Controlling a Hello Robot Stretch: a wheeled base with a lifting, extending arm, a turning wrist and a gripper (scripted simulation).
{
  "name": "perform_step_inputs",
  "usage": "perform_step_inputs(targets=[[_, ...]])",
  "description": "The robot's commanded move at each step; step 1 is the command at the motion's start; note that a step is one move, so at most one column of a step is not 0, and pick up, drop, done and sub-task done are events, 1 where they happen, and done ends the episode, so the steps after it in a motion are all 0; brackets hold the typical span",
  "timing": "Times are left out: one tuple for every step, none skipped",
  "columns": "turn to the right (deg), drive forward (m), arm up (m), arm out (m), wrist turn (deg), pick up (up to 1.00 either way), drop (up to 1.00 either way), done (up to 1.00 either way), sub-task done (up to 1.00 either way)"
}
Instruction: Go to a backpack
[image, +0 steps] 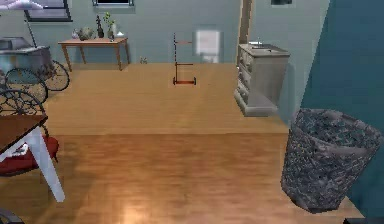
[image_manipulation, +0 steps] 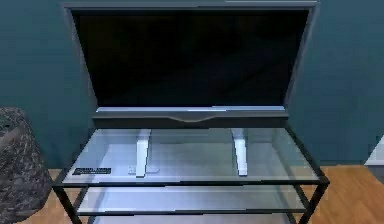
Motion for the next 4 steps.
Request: perform_step_inputs(targets=[[0.0, 0.75, 0.0, 0.0, 0.0, 0.0, 0.0, 0.0, 0.0], [-27.0, 0.0, 0.0, 0.0, 0.0, 0.0, 0.0, 0.0, 0.0], [0.0, 1.0, 0.0, 0.0, 0.0, 0.0, 0.0, 0.0, 0.0], [-3.0, 0.0, 0.0, 0.0, 0.0, 0.0, 0.0, 0.0, 0.0]])
